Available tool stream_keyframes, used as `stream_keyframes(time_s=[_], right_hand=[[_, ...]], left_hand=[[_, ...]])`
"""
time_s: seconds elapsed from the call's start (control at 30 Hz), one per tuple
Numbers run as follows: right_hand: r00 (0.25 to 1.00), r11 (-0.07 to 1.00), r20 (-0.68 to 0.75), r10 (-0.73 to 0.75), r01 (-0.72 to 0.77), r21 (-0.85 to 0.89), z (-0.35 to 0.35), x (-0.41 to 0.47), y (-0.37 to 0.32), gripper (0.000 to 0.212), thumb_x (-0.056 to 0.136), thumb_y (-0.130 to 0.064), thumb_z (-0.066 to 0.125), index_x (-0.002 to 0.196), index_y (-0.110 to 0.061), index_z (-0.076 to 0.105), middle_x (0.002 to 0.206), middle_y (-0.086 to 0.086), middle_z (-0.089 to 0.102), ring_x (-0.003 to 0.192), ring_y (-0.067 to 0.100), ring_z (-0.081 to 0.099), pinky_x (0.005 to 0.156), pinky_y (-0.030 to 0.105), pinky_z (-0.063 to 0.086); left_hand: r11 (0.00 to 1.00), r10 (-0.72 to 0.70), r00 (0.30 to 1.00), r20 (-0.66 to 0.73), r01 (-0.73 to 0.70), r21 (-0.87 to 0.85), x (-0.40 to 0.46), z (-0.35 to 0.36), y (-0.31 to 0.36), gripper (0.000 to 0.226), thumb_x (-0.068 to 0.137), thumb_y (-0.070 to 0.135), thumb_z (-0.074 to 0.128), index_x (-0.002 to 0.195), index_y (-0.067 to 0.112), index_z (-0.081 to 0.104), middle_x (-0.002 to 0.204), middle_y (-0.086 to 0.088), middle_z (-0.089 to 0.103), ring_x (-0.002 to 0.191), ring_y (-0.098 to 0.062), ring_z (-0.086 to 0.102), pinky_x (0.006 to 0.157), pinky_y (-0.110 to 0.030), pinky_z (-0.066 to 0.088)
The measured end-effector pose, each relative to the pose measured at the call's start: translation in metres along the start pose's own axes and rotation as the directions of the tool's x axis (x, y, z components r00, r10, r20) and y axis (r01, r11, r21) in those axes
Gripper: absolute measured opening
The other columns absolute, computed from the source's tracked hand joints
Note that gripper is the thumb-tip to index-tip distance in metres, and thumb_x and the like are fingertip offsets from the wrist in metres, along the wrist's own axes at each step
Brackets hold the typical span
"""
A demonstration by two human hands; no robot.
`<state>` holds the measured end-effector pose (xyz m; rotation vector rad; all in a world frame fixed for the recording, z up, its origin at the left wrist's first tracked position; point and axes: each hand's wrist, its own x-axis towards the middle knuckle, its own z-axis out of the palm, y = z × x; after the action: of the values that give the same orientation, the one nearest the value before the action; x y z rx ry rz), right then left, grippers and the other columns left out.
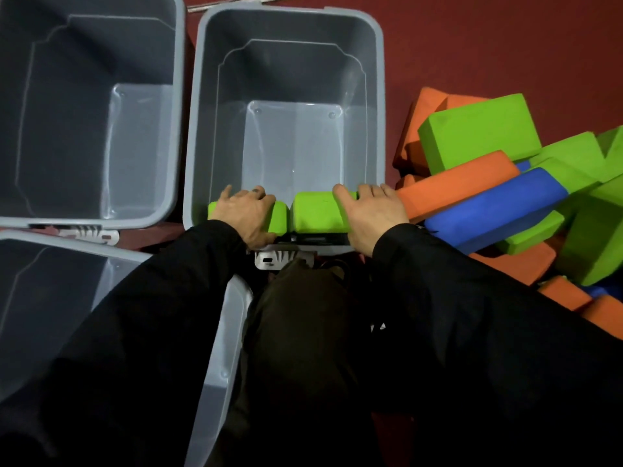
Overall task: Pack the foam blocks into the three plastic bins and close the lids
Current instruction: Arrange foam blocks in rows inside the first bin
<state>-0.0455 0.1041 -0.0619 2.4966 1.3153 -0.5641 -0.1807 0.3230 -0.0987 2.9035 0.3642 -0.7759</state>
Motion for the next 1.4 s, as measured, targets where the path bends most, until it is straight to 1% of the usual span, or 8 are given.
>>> stream_keyframes(time_s=[0.13, 0.27, 0.43, 0.67, 0.83, 0.93, 1.17, 1.4], right_hand=[[0.999, 0.999, -0.035, -0.029, 0.028, -0.019, 0.008, -0.003, 0.000, 0.083, 0.067, -0.028, 0.070, 0.142, -0.025, 0.035, 0.112, 0.016, 0.063, 0.106, 0.037, 0.062, 0.111, 0.052, 0.032], [0.992, 0.996, -0.095, -0.083, 0.079, -0.038, 0.018, 0.004, -0.013, 0.083, 0.068, -0.024, 0.074, 0.144, -0.019, 0.041, 0.117, 0.022, 0.061, 0.111, 0.039, 0.058, 0.114, 0.053, 0.032], [1.000, 0.999, 0.006, -0.009, 0.008, 0.041, 0.030, 0.008, -0.017, 0.102, 0.081, -0.081, 0.035, 0.159, -0.015, 0.024, 0.156, 0.037, 0.027, 0.146, 0.048, 0.029, 0.122, 0.057, 0.019], [0.993, 0.994, -0.121, 0.013, 0.000, 0.106, 0.059, -0.005, -0.025, 0.097, 0.085, -0.079, 0.028, 0.157, -0.014, 0.033, 0.155, 0.035, 0.033, 0.144, 0.049, 0.035, 0.118, 0.062, 0.027], [0.994, 0.993, -0.107, -0.001, 0.013, 0.115, 0.056, -0.003, -0.022, 0.099, 0.082, -0.078, 0.029, 0.152, -0.010, 0.041, 0.152, 0.032, 0.040, 0.142, 0.047, 0.040, 0.117, 0.064, 0.025], [0.984, 0.986, -0.158, -0.077, 0.099, 0.133, 0.042, 0.011, -0.012, 0.098, 0.076, -0.071, 0.057, 0.150, -0.008, 0.043, 0.153, 0.023, 0.041, 0.136, 0.039, 0.048, 0.117, 0.065, 0.023], [0.975, 0.968, -0.141, -0.174, 0.195, 0.155, 0.024, 0.018, -0.016, 0.089, 0.068, -0.045, 0.071, 0.148, -0.029, 0.035, 0.130, 0.004, 0.053, 0.113, 0.033, 0.056, 0.098, 0.048, 0.041], [0.978, 0.964, -0.048, -0.204, 0.209, 0.164, 0.049, 0.022, -0.027, 0.092, 0.074, -0.070, 0.062, 0.150, -0.029, 0.029, 0.134, 0.003, 0.045, 0.121, 0.031, 0.049, 0.104, 0.045, 0.031]], left_hand=[[0.998, 0.035, 0.998, -0.059, -0.038, -0.048, -0.008, 0.007, -0.015, 0.082, 0.062, 0.068, 0.057, 0.134, 0.028, 0.049, 0.126, -0.003, 0.055, 0.114, -0.031, 0.058, 0.100, -0.047, 0.045], [0.980, -0.022, 0.999, 0.032, 0.028, -0.198, -0.005, 0.018, -0.006, 0.082, 0.067, 0.070, 0.047, 0.142, 0.036, 0.043, 0.140, -0.004, 0.050, 0.134, -0.031, 0.044, 0.119, -0.060, 0.009], [0.983, -0.043, 0.996, -0.075, 0.029, -0.182, -0.014, 0.036, 0.005, 0.080, 0.083, 0.066, 0.046, 0.153, 0.033, 0.028, 0.153, 0.000, 0.042, 0.148, -0.025, 0.026, 0.118, -0.067, -0.006], [0.949, 0.001, 0.986, -0.169, -0.054, -0.311, -0.011, 0.037, 0.030, 0.078, 0.079, 0.049, 0.032, 0.154, 0.028, 0.033, 0.151, 0.000, 0.046, 0.147, -0.023, 0.030, 0.118, -0.066, -0.005], [0.973, 0.004, 1.000, -0.002, -0.004, -0.229, -0.002, 0.032, 0.026, 0.096, 0.074, 0.055, 0.059, 0.157, 0.030, 0.020, 0.154, -0.002, 0.041, 0.150, -0.022, 0.023, 0.118, -0.066, -0.005], [0.968, -0.144, 0.987, 0.075, 0.156, -0.197, 0.005, 0.022, 0.015, 0.108, 0.071, 0.061, 0.073, 0.156, 0.033, 0.012, 0.157, -0.004, 0.034, 0.150, -0.027, 0.020, 0.114, -0.073, -0.004], [0.996, 0.083, 0.992, -0.091, -0.078, 0.050, 0.002, 0.012, -0.004, 0.066, 0.069, 0.061, 0.067, 0.120, 0.022, 0.053, 0.114, -0.005, 0.059, 0.104, -0.032, 0.062, 0.097, -0.047, 0.045], [0.981, -0.004, 1.000, 0.000, 0.004, -0.195, -0.003, 0.030, -0.007, 0.075, 0.058, 0.064, 0.062, 0.117, 0.020, 0.045, 0.115, -0.003, 0.054, 0.115, -0.030, 0.055, 0.118, -0.057, 0.019]])
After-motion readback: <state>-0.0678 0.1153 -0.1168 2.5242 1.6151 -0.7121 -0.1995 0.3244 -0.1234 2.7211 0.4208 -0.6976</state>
